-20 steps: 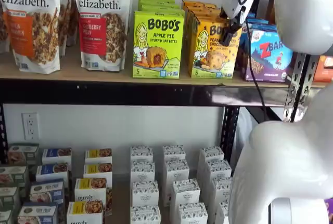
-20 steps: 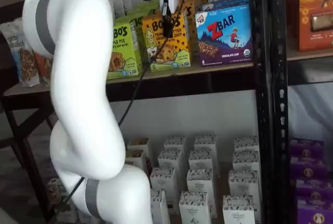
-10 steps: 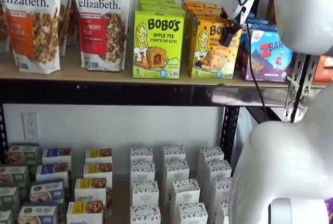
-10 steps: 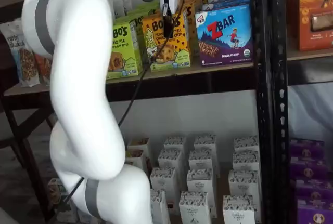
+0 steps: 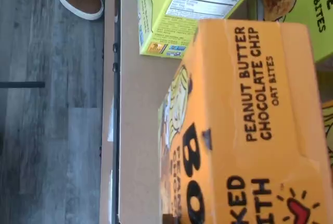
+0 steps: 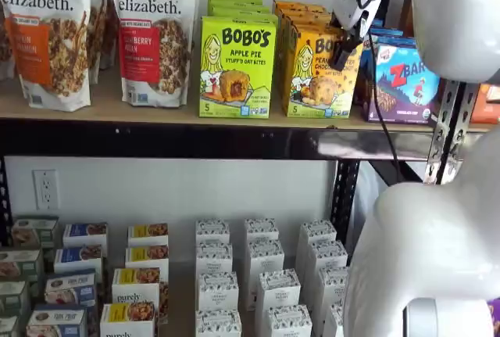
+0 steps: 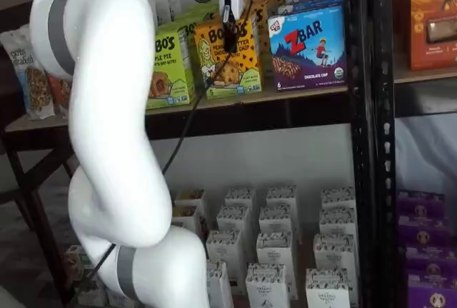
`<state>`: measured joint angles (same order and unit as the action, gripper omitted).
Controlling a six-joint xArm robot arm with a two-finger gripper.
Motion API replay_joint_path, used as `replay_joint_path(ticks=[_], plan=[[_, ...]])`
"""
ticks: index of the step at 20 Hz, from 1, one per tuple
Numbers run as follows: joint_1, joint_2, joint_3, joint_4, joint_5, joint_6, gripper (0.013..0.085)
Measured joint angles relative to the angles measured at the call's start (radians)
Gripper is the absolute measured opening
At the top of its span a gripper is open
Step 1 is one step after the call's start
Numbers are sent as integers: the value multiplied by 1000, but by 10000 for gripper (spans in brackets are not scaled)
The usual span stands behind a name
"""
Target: Pick up the orange box on the top shelf, the fifth box from the left
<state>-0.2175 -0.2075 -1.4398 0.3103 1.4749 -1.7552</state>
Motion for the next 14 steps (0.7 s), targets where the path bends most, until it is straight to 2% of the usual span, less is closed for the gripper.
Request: replay_joint_path(ticks=[3,5,8,9,14], plan=[[0,-1,0,4,1,0,530],[0,0,-1,5,2,1,450],[0,0,-2,7,5,2,410],[1,0,-3,8,5,3,370],[-1,3,-13,11,23,5,370]])
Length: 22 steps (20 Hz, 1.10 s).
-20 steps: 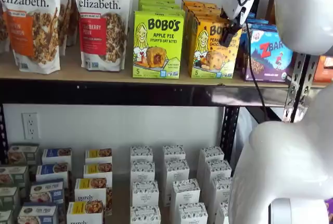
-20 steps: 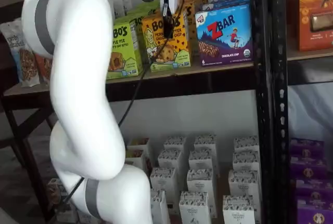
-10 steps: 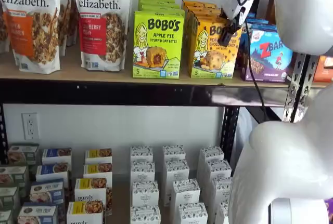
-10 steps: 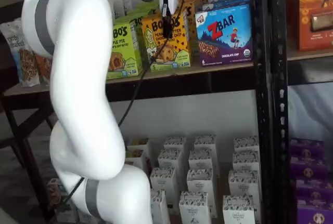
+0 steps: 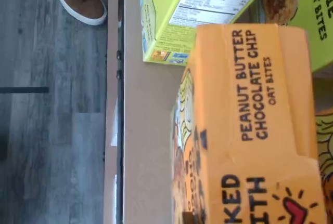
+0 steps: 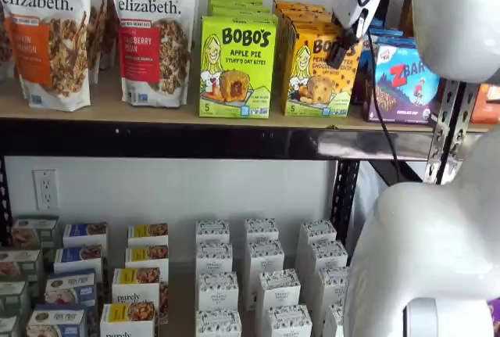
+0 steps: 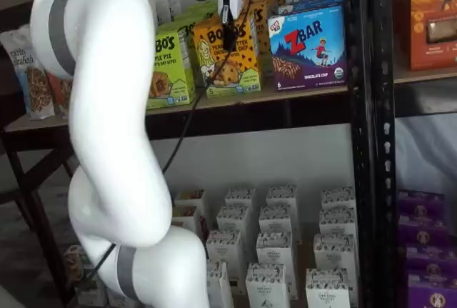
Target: Pick up the orange box on the top shelf, the fifth box from the left
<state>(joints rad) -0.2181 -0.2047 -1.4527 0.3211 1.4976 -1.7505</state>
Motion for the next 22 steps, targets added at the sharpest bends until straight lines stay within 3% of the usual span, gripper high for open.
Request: replay_joint_path(ticks=[7,10,15,22], plan=[[-15,-24,-3,23,37,-2,370],[-12,-41,-2,3,54,2,370],[-9,-59,-29,-54,165,9,370],[-40,-133,-42,-20,342,14,370]])
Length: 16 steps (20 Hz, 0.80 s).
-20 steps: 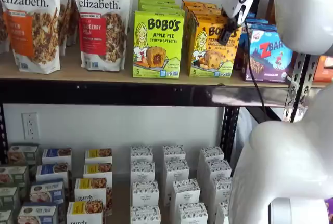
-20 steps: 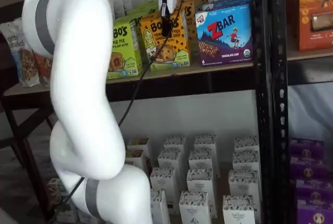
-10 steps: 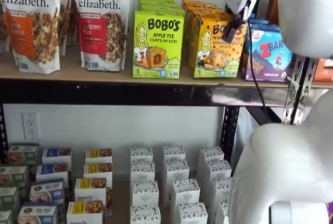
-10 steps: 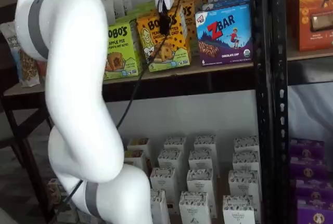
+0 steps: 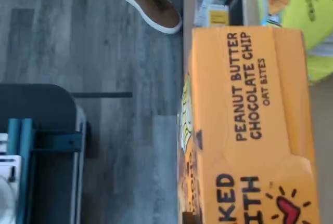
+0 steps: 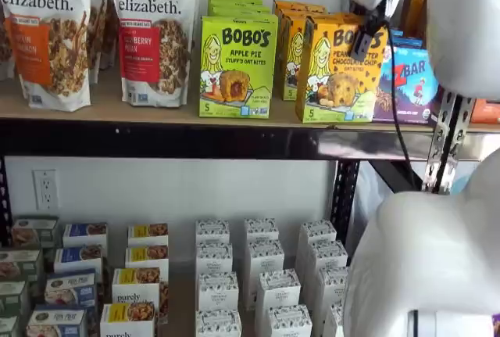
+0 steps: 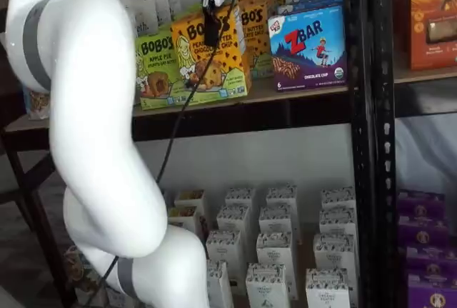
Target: Pick up the orange box on the top shelf, the fifth box from the left
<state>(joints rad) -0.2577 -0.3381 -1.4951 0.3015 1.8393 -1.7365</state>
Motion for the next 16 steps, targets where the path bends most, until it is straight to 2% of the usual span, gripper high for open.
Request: replay_joint_path(ticks=[8,16], plan=[[-44,-100,51,13,92,-24,370],[-80,-188,121,18,127,-51,370]])
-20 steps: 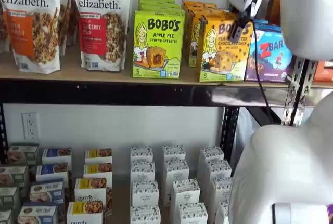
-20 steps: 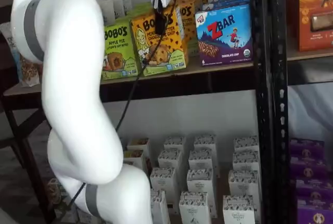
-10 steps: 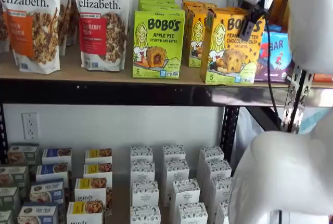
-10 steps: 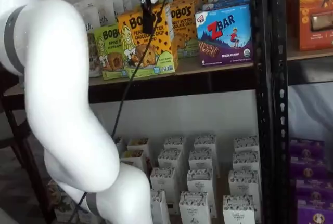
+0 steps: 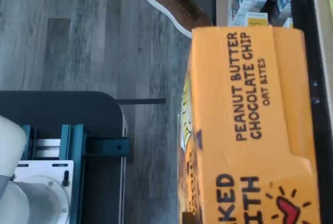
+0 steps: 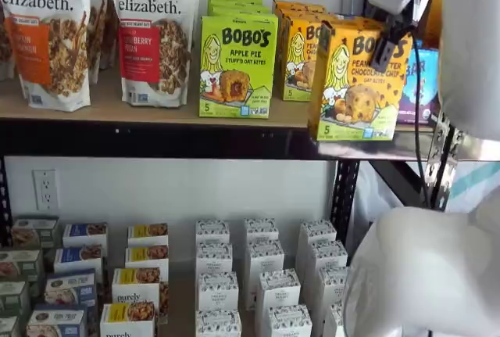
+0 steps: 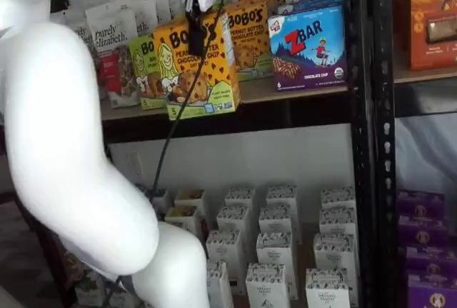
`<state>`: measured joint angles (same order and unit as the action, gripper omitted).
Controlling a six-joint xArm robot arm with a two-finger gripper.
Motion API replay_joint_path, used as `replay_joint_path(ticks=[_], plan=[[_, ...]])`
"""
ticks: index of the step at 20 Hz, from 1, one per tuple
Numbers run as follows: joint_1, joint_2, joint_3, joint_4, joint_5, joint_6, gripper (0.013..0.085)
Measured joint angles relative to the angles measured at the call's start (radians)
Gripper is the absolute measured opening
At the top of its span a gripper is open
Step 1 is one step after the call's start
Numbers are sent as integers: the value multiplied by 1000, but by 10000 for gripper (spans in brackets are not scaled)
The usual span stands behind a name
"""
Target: Pick up the orange box on the top shelf, the fifth box from the left
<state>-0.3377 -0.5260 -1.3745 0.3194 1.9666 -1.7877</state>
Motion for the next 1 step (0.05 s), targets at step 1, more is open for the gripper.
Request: replay_joint_path(ticks=[1], plan=[[-3,-11,10,1,2,-2,370]])
